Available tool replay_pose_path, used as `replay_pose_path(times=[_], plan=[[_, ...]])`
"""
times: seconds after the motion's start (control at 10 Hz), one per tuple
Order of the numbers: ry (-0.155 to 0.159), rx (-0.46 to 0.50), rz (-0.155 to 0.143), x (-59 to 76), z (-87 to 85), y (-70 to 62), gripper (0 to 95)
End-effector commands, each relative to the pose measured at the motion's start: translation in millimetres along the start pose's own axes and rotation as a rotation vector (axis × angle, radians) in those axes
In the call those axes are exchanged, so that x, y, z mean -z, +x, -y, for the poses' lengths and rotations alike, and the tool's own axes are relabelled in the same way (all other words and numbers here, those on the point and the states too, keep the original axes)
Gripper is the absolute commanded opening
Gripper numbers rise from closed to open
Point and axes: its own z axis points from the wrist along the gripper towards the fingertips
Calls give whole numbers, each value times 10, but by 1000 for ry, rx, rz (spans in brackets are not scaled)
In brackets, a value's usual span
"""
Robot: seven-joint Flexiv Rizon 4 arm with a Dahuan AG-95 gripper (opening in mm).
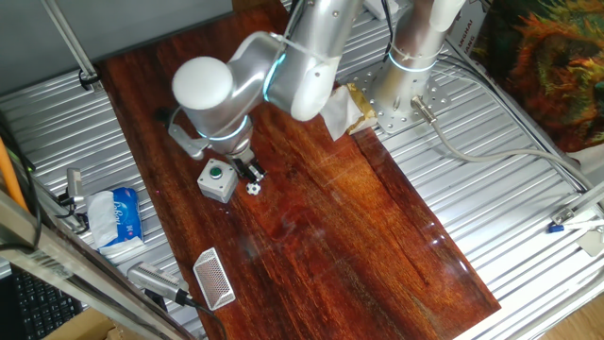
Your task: Push the soccer ball into the goal
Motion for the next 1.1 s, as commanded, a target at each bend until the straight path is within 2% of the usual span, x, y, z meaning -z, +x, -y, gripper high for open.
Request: replay_pose_path(times=[0.1, 0.5, 0.7, 1.0, 1.1], plan=[[-16, -58, -8, 15, -164, -118, 0], [-64, -210, -3, -6, -535, -321, 0], [-101, -293, -3, 18, -687, -379, 0], [-63, -210, -11, 100, -569, -297, 0], [-66, -191, -24, 141, -502, -248, 0]])
